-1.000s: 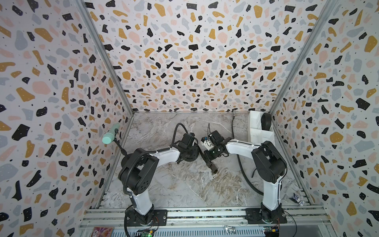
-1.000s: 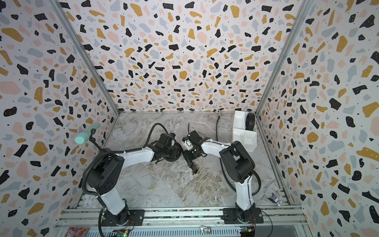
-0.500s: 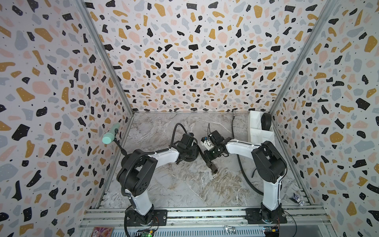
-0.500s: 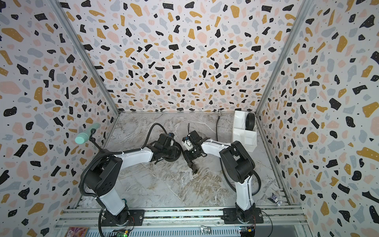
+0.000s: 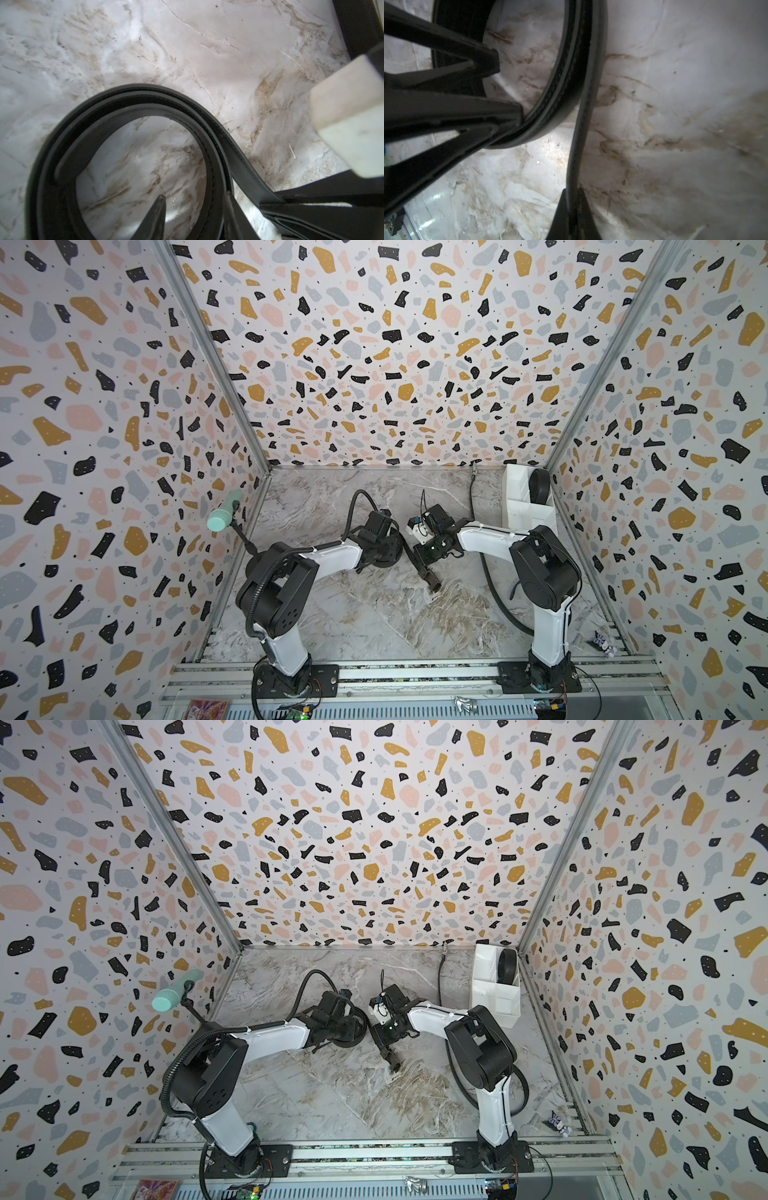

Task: Place the belts into the storage roll
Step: Roll the belt at the center of the board.

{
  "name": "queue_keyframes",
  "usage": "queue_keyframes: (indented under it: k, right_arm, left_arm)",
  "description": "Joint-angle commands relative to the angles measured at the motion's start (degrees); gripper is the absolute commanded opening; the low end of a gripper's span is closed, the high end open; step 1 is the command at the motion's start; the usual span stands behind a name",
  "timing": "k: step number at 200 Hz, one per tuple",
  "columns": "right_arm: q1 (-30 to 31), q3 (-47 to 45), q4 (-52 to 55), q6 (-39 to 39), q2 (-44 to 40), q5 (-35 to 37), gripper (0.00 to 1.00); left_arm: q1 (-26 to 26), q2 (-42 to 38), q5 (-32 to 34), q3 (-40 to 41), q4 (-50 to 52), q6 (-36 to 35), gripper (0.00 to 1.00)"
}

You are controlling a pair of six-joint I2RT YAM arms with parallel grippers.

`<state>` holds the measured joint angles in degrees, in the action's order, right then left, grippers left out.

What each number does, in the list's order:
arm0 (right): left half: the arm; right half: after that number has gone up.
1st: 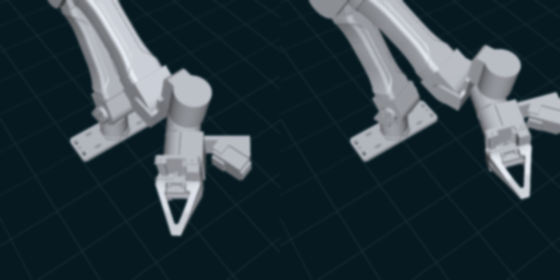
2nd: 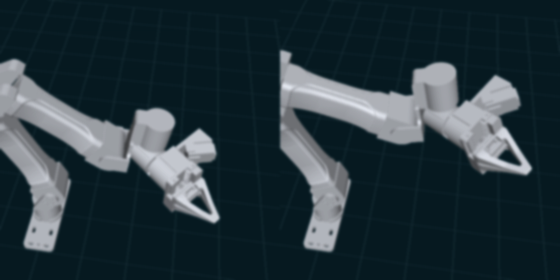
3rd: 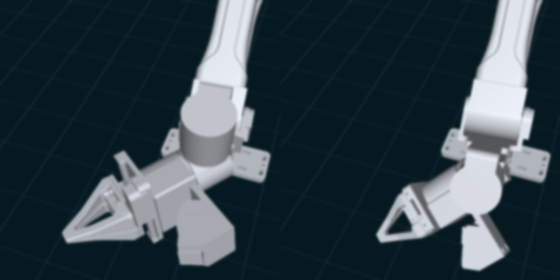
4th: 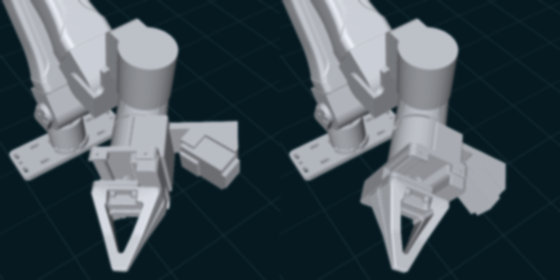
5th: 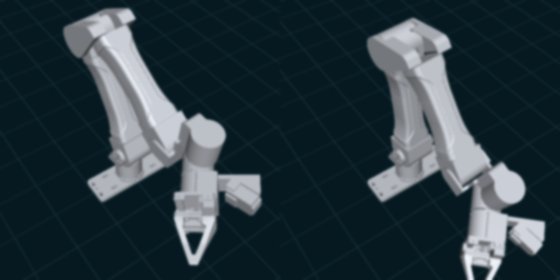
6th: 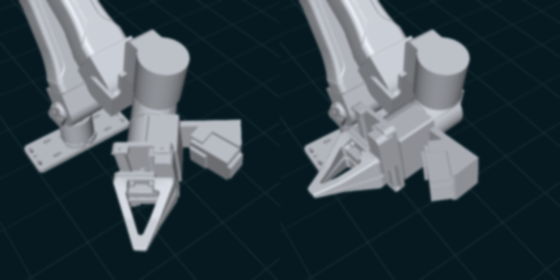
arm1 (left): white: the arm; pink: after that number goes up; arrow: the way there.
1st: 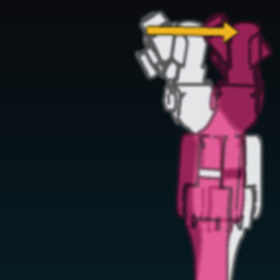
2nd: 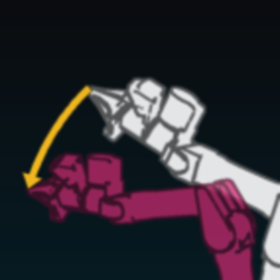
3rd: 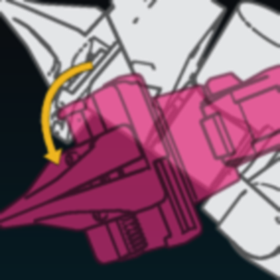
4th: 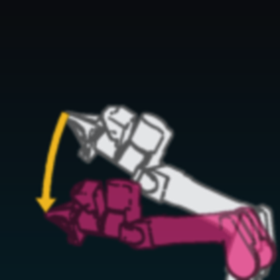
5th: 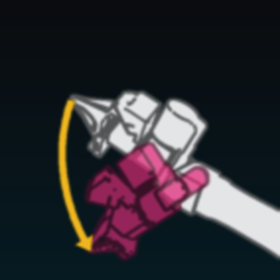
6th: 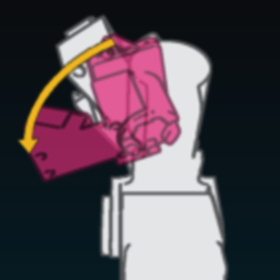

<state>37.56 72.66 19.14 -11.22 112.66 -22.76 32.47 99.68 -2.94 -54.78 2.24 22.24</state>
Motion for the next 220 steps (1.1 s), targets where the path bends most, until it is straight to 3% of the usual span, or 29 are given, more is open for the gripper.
queue_keyframes:
  k: [1, 72, 151, 220]
  right_arm:
    - [0.09, 1.08, 2.66, 0.73, 0.28, -0.68, 0.00]
    - [0.06, 1.26, 2.83, 0.86, 0.54, -0.64, 0.00]
    - [0.09, 1.54, 3.06, 0.94, 0.66, -0.65, 0.00]
    - [0.08, 1.96, 3.10, 0.98, 1.10, -0.95, 0.00]
  left_arm:
    - [-0.20, 0.91, -0.92, 1.02, 0.42, -0.20, 0.41]
    - [0.05, 0.44, -0.86, 1.71, 0.63, -0.55, 0.45]
    - [0.16, 0.37, 0.14, 1.97, 1.15, -0.49, 0.41]
    - [0.22, -1.24, 1.45, 1.34, 1.13, 0.08, 0.44]
